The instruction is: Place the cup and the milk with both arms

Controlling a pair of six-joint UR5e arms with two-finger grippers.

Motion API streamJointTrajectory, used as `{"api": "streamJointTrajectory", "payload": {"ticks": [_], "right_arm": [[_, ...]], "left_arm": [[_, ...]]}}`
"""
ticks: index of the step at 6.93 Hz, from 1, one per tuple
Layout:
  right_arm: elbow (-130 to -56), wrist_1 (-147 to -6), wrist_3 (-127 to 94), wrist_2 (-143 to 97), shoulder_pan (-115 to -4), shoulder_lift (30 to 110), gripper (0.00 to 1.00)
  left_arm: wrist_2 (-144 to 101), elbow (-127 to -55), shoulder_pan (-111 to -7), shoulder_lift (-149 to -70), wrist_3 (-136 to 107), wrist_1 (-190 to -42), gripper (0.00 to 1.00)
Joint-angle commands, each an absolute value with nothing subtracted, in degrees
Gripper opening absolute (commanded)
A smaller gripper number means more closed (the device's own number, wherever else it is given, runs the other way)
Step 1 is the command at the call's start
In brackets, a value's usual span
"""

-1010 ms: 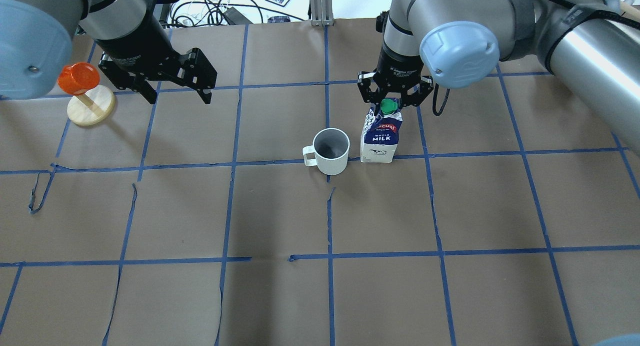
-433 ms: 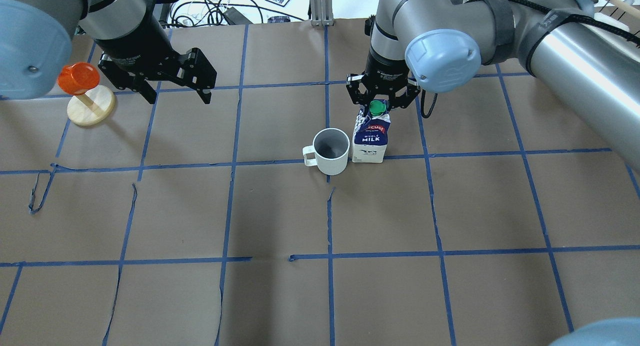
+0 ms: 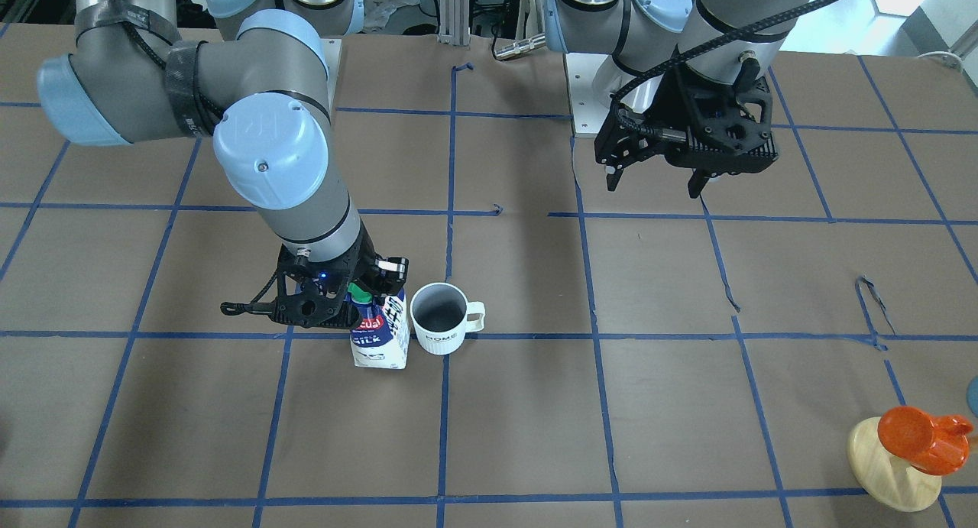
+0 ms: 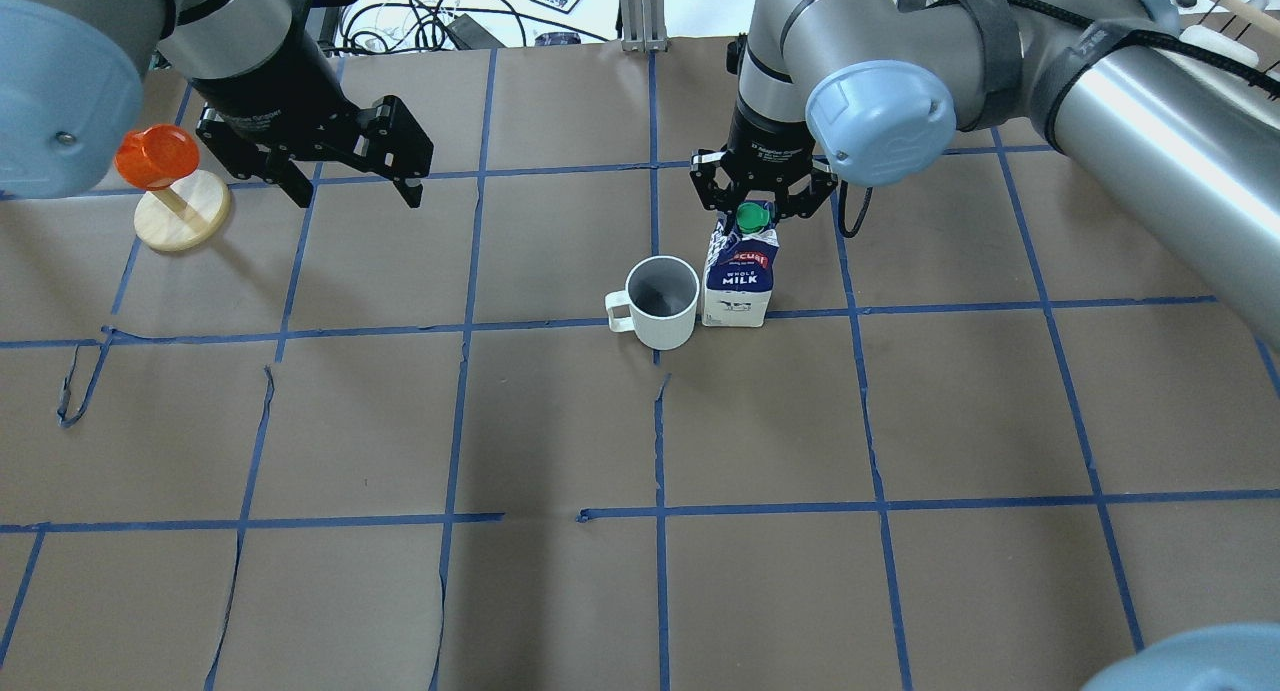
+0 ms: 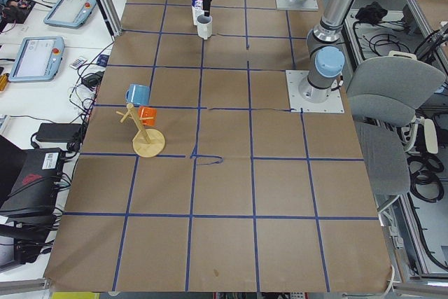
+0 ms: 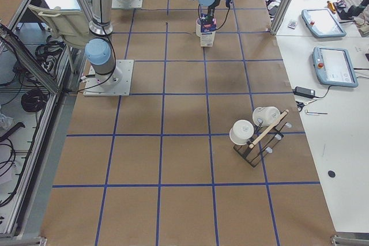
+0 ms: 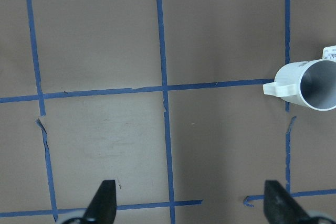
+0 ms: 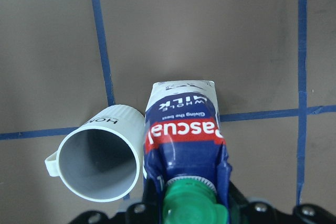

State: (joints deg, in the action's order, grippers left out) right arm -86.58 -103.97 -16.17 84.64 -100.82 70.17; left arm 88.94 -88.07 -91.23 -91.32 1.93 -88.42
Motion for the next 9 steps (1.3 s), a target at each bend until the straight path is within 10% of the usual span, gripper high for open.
{"api": "streamJointTrajectory", "payload": {"ticks": [1, 9], "right_arm": [[-86.6, -104.0, -16.3, 84.7, -100.8, 70.2, 0.92], [-85.8, -87.5, 1.4, 89.6, -89.8, 85.1, 1.0]], "left_arm": [[88.9, -88.1, -91.2, -91.3, 1.9, -88.4, 1.0], [88.9, -88.1, -91.2, -91.3, 1.9, -88.4, 1.0]]}}
